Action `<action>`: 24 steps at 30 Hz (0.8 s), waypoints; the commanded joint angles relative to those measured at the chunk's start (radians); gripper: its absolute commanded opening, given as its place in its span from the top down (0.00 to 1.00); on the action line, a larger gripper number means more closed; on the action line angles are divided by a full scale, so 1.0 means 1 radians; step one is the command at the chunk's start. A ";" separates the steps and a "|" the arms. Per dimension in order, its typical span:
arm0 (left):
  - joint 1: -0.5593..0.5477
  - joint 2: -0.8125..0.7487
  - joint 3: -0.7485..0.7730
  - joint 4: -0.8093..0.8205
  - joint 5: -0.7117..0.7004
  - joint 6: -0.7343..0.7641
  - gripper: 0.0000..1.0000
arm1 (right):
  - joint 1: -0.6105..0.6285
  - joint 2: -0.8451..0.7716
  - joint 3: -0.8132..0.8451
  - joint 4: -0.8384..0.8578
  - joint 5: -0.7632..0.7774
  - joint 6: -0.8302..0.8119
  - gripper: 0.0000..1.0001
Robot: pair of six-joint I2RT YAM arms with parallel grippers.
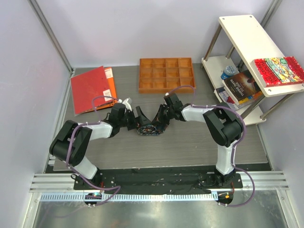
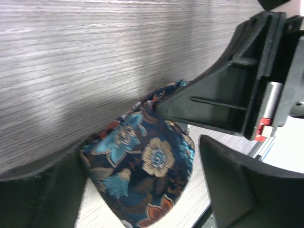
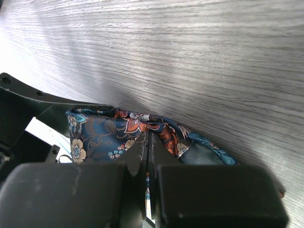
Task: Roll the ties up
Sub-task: Roll the tie at the center of the board.
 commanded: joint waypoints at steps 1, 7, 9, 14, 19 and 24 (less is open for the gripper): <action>-0.020 -0.030 0.022 -0.187 -0.072 0.025 0.00 | 0.003 -0.040 -0.025 -0.005 0.033 -0.001 0.97; -0.020 -0.087 0.102 -0.425 -0.169 0.054 0.00 | 0.004 -0.131 -0.027 -0.031 0.071 0.003 0.96; -0.020 -0.096 0.156 -0.588 -0.238 0.077 0.00 | 0.003 -0.157 -0.036 -0.047 0.091 -0.001 0.96; -0.020 -0.142 0.188 -0.763 -0.330 0.090 0.00 | 0.004 -0.231 -0.076 -0.059 0.108 0.000 0.96; -0.020 -0.251 0.136 -0.727 -0.317 -0.014 0.00 | 0.015 -0.251 -0.082 -0.056 0.113 0.003 0.96; -0.020 -0.339 0.053 -0.665 -0.301 -0.094 0.00 | 0.055 -0.243 -0.050 -0.038 0.116 0.003 0.96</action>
